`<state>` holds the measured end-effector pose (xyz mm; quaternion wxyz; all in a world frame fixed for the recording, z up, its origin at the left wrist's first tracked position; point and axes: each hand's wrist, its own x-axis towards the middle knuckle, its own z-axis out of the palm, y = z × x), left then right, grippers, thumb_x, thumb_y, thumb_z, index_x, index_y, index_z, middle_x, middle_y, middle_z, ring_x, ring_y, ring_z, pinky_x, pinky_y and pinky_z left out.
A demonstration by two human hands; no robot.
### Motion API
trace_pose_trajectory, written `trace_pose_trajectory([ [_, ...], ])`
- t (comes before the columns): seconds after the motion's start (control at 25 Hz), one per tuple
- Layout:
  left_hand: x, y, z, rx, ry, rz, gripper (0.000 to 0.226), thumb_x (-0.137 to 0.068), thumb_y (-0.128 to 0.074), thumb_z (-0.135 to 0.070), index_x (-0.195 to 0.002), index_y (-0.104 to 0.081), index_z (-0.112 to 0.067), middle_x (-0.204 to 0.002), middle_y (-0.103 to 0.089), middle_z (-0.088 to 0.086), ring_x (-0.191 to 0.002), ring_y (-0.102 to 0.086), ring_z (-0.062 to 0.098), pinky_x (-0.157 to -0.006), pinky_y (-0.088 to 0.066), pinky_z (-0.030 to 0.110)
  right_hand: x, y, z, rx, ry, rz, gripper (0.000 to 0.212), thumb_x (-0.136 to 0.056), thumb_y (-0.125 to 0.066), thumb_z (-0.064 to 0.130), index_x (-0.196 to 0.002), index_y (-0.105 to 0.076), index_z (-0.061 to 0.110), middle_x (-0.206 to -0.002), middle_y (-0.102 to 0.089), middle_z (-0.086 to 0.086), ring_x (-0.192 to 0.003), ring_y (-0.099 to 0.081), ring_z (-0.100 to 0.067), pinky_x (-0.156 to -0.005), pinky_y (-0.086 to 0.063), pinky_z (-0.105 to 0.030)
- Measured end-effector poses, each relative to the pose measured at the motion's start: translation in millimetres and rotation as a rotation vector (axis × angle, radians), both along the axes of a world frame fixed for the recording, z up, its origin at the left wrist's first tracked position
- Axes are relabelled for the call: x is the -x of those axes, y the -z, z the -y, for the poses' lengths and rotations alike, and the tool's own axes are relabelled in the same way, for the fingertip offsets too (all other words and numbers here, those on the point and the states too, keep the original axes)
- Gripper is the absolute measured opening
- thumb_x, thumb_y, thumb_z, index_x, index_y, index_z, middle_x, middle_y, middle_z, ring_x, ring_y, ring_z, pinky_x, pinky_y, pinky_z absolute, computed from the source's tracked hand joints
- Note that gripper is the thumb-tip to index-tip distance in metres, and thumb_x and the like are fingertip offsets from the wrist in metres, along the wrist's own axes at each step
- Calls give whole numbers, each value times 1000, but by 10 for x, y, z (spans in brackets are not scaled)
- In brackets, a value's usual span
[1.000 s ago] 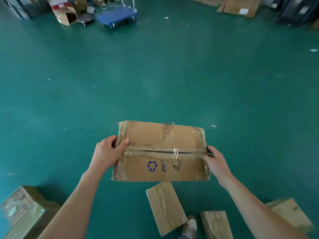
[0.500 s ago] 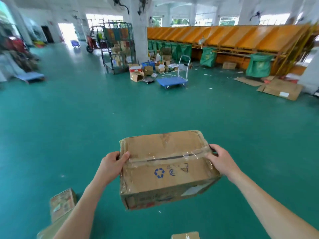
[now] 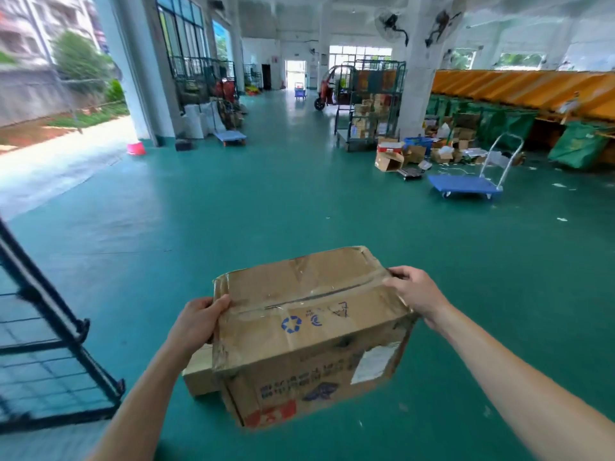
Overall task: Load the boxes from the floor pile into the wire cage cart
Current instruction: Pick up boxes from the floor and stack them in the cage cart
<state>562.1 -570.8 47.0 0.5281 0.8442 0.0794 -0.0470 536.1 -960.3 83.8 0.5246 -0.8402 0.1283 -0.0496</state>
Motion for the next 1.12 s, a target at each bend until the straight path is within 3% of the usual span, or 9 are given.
trace_pose_trajectory([
  [0.16,604,-61,-469,41,-190,-56,40,-102,-57,-38,-89,-74,-4,-74,-74,16,-62,-67,25,-62,-51,33,-160,163,-400,-47,-158,-45,26,-91,-72,27,-109,-69,8,-108,-71,-5,-103,-65,-23,-88,-50,-35],
  [0.32,1270,73,-953,90,-380,-110,42,-100,-59,-41,-93,-74,-3,-82,-76,20,-70,-71,33,-76,-57,47,-238,336,-978,-85,-324,-130,36,-90,-71,36,-96,-72,0,-102,-73,-22,-91,-69,-30,-92,-53,-51],
  [0.56,2086,51,-1789,150,-639,-95,34,-101,-59,-33,-97,-73,-3,-85,-76,21,-84,-74,42,-85,-57,54,-247,291,-2291,61,-600,-150,40,-91,-70,45,-96,-69,4,-99,-72,-15,-81,-61,-21,-70,-46,-35],
  [0.76,2666,-80,-2587,125,-761,-59,33,-103,-55,-34,-96,-74,-8,-83,-78,16,-84,-74,39,-72,-57,39,-154,234,-3557,224,-747,-103,39,-85,-76,45,-92,-64,9,-87,-66,-4,-78,-58,-21,-64,-40,-33],
  [0.88,3063,-106,-3133,83,-851,-27,35,-103,-55,-38,-96,-74,-10,-81,-78,8,-81,-75,31,-80,-57,41,13,247,-4344,201,-829,-64,31,-88,-76,37,-85,-61,10,-78,-59,-5,-73,-51,-22,-64,-36,-35],
  [1.0,3378,-63,-3568,21,-903,-39,39,-103,-53,-43,-92,-76,-13,-78,-78,1,-78,-75,23,-86,-57,44,137,242,-5004,222,-871,-23,28,-90,-73,36,-89,-63,10,-84,-63,-7,-78,-55,-24,-66,-39,-35],
  [1.12,3656,-61,-3986,23,-946,-22,40,-102,-54,-44,-92,-77,-13,-79,-78,3,-80,-75,27,-83,-57,43,250,286,-5631,239,-928,15,24,-91,-71,37,-90,-64,14,-92,-66,-8,-87,-61,-25,-73,-45,-36],
])
